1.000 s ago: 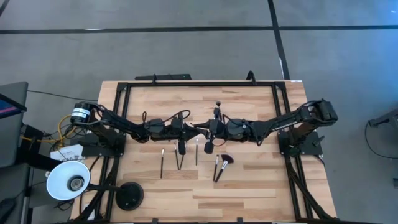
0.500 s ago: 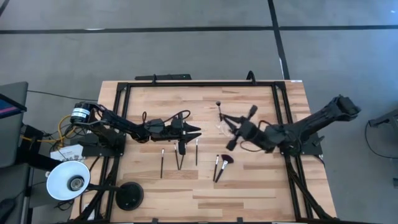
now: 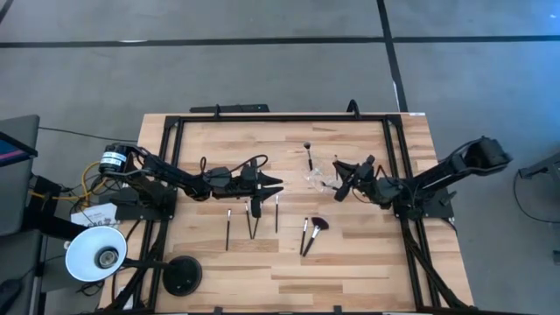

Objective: Put items in baskets/containers
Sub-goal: Put the eyeshadow brush into the transparent organizer

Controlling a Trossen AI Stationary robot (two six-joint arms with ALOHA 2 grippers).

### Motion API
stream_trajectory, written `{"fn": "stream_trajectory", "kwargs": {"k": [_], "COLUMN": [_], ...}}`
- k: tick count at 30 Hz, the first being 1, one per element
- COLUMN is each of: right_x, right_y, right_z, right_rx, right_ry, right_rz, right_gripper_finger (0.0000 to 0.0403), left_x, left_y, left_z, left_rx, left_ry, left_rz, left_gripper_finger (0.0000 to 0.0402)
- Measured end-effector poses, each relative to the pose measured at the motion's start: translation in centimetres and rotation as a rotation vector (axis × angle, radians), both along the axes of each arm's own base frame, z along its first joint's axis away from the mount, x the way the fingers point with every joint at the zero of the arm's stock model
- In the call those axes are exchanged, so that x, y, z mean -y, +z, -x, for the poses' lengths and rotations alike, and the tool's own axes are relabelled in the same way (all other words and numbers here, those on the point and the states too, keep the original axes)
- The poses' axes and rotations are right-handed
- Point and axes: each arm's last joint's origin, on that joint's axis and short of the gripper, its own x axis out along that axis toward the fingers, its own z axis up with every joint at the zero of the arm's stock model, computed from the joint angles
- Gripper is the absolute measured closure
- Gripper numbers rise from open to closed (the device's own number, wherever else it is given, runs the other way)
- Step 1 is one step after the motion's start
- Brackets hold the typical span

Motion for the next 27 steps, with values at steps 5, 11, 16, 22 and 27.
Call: {"fn": "stream_trajectory", "kwargs": {"k": [5,11,16,22,27], "right_x": [0.6,1.7,3.3,3.8,3.4], "right_y": [0.0,1.9,0.6,-2.6,-3.9], "right_z": [-0.4,-1.8,-2.8,-3.5,-3.7], "right_rx": [-0.001,0.074,-0.007,-0.096,-0.165], "right_ry": [-0.015,0.055,0.051,0.055,0.07], "right_rz": [0.026,0.126,0.084,-0.02,-0.022], "right_gripper_finger": [0.039,0.0393,0.039,0.0392,0.0376], "left_x": [-0.1,-0.1,-0.3,-0.2,-0.2], "left_y": [0.0,0.1,0.1,0.1,0.0], "left_z": [0.0,0.0,0.0,0.0,0.0], "left_rx": [0.0,0.008,0.008,0.008,0.004], "left_ry": [0.003,0.026,0.054,0.053,0.053], "left_rz": [0.0,0.0,-0.001,-0.001,-0.002], "left_gripper_finger": [0.0293,0.0293,0.0293,0.0293,0.0293]}}
